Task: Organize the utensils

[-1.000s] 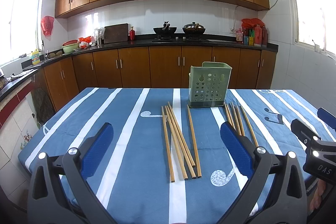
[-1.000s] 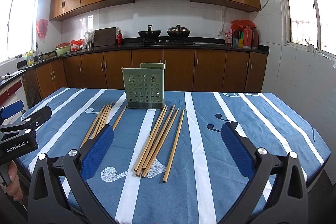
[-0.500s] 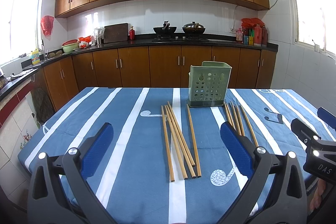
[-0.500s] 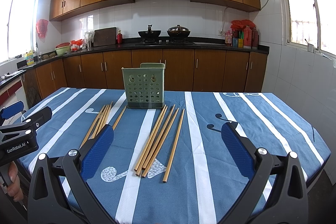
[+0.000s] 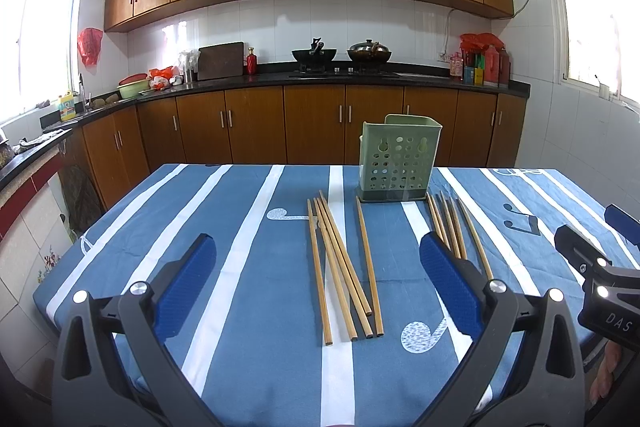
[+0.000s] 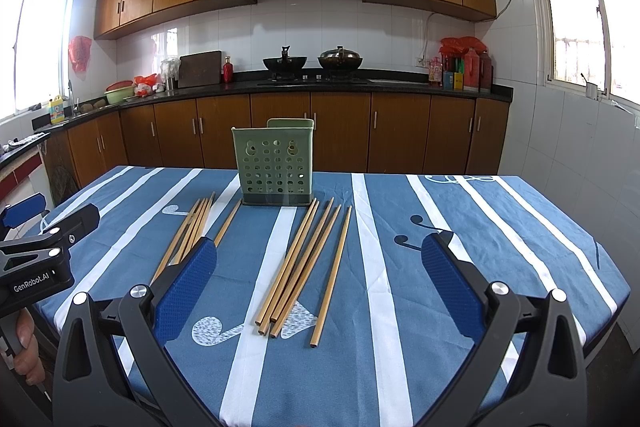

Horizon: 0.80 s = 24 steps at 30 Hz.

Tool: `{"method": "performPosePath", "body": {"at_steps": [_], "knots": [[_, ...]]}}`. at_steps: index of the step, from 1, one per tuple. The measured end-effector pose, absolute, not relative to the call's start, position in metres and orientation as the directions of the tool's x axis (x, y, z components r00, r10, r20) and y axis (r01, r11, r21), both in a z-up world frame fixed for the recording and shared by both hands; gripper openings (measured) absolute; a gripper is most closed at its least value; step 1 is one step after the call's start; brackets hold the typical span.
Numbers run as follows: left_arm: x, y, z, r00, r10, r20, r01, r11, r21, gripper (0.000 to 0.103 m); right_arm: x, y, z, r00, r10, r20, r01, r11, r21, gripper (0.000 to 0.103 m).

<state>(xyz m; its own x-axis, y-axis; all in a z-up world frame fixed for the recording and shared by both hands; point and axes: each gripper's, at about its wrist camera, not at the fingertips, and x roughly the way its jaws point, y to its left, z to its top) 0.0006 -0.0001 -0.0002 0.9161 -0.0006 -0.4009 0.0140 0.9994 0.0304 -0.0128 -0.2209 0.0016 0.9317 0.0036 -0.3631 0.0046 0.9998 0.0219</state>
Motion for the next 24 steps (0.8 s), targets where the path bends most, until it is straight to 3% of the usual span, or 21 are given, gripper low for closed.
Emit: {"method": "performPosePath", "body": {"at_steps": [10, 19, 22, 24], "knots": [[0.003, -0.003, -0.011, 0.905, 0.007, -0.425, 0.004, 1.0, 0.024, 0.099, -0.008, -0.224, -0.001, 0.922, -0.001, -0.388, 0.012, 1.0, 0.027, 0.101], [0.033, 0.015, -0.039, 0.839, 0.033, -0.542, -0.051, 0.999, -0.019, 0.099, 0.033, -0.253, -0.02, 0.849, -0.036, -0.527, 0.092, 0.992, 0.081, 0.1], [0.044, 0.027, -0.046, 0.81, 0.027, -0.586, -0.067, 0.997, -0.047, 0.099, 0.06, -0.257, -0.034, 0.796, -0.011, -0.605, 0.085, 0.992, 0.095, 0.084], [0.056, 0.036, -0.049, 0.788, 0.01, -0.615, -0.069, 0.995, -0.073, 0.099, 0.08, -0.257, -0.046, 0.751, 0.016, -0.66, 0.081, 0.99, 0.115, 0.067]]}}
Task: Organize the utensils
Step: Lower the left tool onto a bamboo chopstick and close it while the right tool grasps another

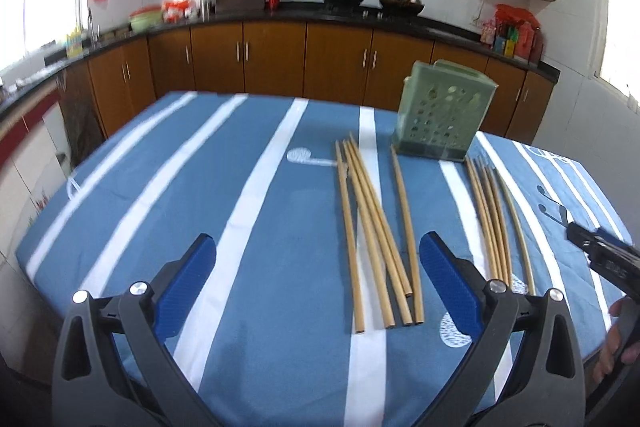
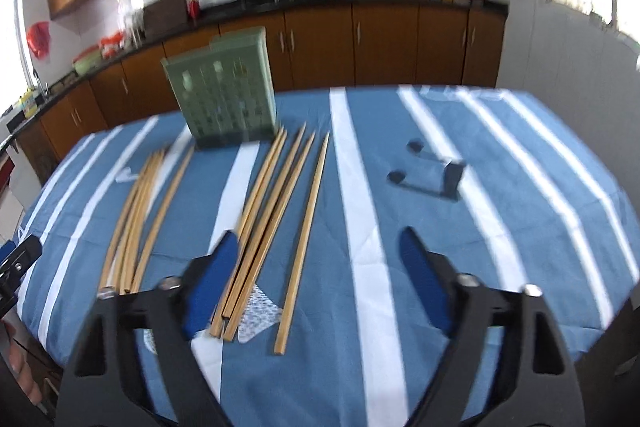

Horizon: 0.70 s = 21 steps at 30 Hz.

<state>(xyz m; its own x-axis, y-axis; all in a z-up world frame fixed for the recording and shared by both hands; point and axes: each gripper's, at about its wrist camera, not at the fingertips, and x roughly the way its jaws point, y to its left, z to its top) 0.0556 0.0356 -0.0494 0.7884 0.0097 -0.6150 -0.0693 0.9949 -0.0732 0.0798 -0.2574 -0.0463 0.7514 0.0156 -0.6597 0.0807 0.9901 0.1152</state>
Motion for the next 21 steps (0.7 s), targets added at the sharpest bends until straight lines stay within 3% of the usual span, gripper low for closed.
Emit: {"method": "performPosePath", "body": {"at_steps": [3, 5, 11, 19, 21], "knots": [[0.07, 0.048, -0.057, 0.757, 0.0, -0.654, -0.084, 0.992, -0.097, 0.099, 0.108, -0.258, -0.07, 0.676, 0.049, -0.736, 0.088, 0.985, 0.147, 0.05], [0.079, 0.052, -0.061, 0.742, -0.004, -0.671, -0.085, 0.991, -0.099, 0.09, 0.121, -0.259, -0.085, 0.629, 0.062, -0.775, 0.108, 0.98, 0.165, 0.043], [0.107, 0.044, -0.075, 0.69, -0.04, -0.723, -0.024, 0.997, -0.078, 0.06, 0.127, -0.258, -0.094, 0.608, 0.045, -0.793, 0.112, 0.983, 0.142, 0.04], [0.137, 0.022, -0.095, 0.625, -0.075, -0.777, 0.049, 0.997, -0.057, 0.033, 0.124, -0.251, -0.091, 0.614, 0.019, -0.789, 0.095, 0.991, 0.098, 0.035], [0.141, 0.018, -0.1, 0.609, -0.068, -0.79, 0.055, 0.998, -0.043, 0.027, 0.122, -0.249, -0.091, 0.618, 0.008, -0.786, 0.1, 0.991, 0.088, 0.029]]}}
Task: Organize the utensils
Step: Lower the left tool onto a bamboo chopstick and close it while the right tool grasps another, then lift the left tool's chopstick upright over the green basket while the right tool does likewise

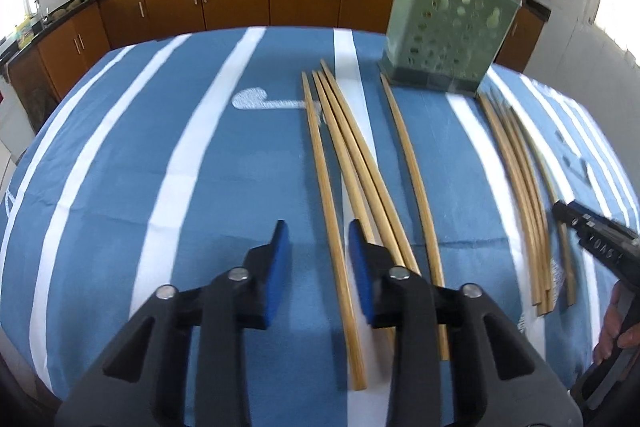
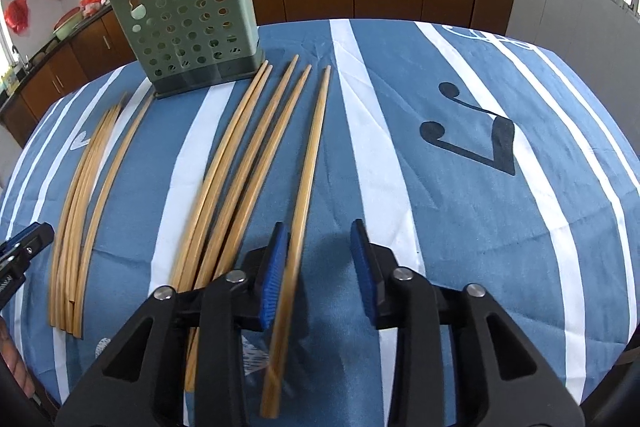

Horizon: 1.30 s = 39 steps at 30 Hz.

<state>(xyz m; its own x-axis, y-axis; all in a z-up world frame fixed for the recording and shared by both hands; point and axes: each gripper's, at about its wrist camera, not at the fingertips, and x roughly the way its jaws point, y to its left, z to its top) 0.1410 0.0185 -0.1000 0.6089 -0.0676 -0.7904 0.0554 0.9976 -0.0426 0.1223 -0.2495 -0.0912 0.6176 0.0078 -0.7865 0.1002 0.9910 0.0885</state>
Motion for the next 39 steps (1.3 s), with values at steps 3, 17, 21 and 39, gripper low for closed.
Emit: {"method": "performPosePath", "body": {"at_steps": [3, 17, 21, 39], "knots": [[0.145, 0.015, -0.108, 0.586, -0.062, -0.808, 0.063, 0.998, -0.032, 0.017, 0.125, -0.254, -0.092, 0.623, 0.003, -0.783, 0.103, 0.991, 0.086, 0.016], [0.201, 0.031, -0.108, 0.611, -0.008, -0.791, 0.029, 1.0, 0.013, 0.008, 0.18, -0.28, -0.092, 0.629, 0.016, -0.777, 0.129, 0.984, 0.125, 0.008], [0.203, 0.038, -0.107, 0.609, -0.044, -0.792, 0.035, 0.999, -0.029, 0.011, 0.186, -0.283, -0.091, 0.626, 0.039, -0.779, 0.12, 0.982, 0.145, 0.008], [0.172, 0.041, -0.106, 0.619, -0.062, -0.783, 0.04, 0.998, -0.047, 0.008, 0.153, -0.278, -0.084, 0.65, 0.066, -0.757, 0.077, 0.985, 0.152, 0.008]]}}
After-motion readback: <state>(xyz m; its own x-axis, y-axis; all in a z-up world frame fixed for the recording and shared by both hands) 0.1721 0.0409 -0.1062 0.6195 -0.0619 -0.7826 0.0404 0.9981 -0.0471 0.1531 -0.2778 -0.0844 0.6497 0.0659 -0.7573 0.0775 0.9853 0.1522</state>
